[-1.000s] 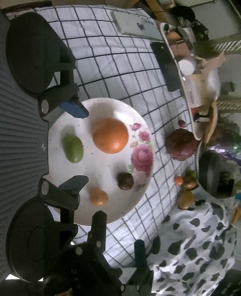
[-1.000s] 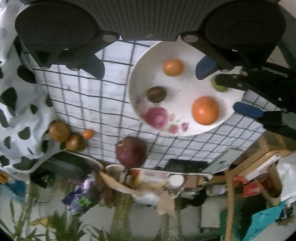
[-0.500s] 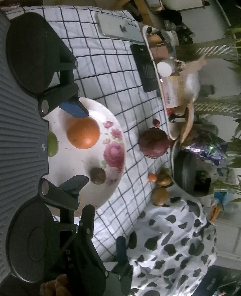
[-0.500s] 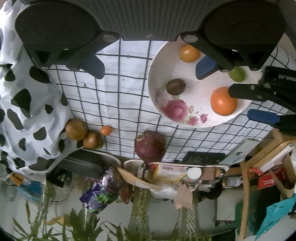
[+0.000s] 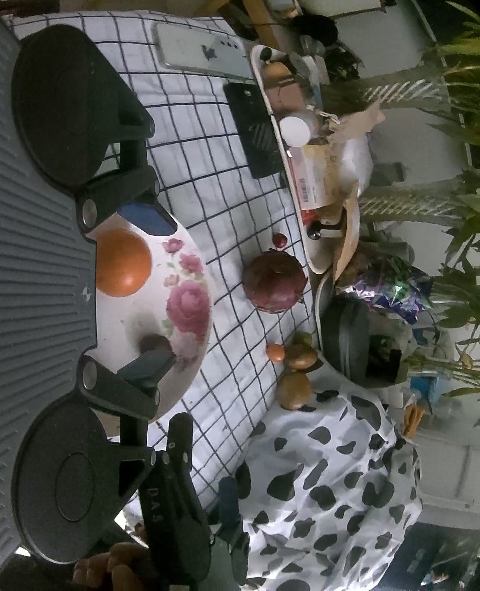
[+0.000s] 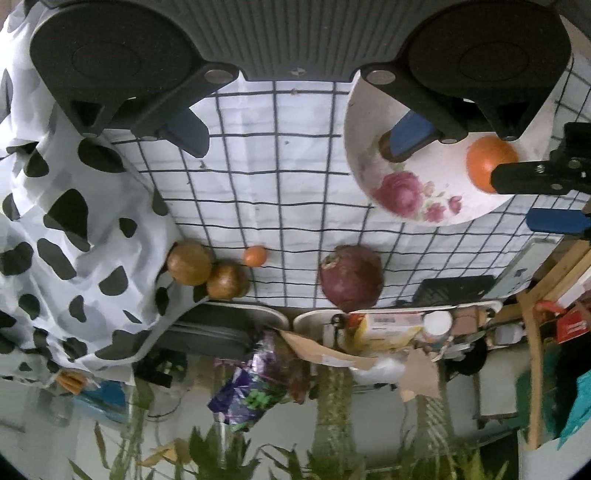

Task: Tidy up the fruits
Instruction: 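Lift both open tools away from the plate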

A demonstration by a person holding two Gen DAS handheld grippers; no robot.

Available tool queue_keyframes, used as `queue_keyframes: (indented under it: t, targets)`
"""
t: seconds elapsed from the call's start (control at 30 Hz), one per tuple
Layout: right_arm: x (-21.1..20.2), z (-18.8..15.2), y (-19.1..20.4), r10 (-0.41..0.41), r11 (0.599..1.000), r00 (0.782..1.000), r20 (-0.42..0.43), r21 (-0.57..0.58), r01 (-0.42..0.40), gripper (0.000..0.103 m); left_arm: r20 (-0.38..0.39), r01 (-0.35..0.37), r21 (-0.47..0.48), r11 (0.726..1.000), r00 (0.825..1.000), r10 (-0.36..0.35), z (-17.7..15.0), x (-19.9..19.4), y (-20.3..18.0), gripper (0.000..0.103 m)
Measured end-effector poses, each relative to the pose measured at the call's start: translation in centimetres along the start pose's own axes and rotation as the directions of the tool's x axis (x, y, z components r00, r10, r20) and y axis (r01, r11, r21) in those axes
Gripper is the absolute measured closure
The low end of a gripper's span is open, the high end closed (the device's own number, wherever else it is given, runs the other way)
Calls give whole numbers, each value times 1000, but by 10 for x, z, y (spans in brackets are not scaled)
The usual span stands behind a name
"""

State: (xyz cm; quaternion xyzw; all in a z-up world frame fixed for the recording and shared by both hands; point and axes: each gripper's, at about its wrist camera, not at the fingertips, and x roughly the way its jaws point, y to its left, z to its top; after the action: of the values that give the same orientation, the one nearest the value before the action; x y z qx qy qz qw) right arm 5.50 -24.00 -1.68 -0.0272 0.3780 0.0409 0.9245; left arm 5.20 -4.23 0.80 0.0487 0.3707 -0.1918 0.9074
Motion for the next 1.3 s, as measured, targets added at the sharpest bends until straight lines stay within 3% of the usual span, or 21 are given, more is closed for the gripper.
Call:
queue_keyframes:
  t: [0.3,0.37,0.6,0.73,1.3]
  targets:
    - [15,10,-12,-36,999,999,-5,21,36,0,25,4,21,1000,1000,-5,13,11,3,35]
    - [20,13,-14,-42,999,999,-7,21,42,0,22,2,39,999,1000,-3,16,15,4,29]
    - [33,22,-19,-54,998,998,-15,23,54,0,5,4,73,997,1000,-4,24,31,11,29]
    - [42,29,-22,-58,998,998,-19,22,59,0,4,1,77,997,1000,-1,29,40,14,21]
    - [81,57,-42,-94,995,995,-37,28,95,0,58,-37,135,990,998,29,59,80,16,19]
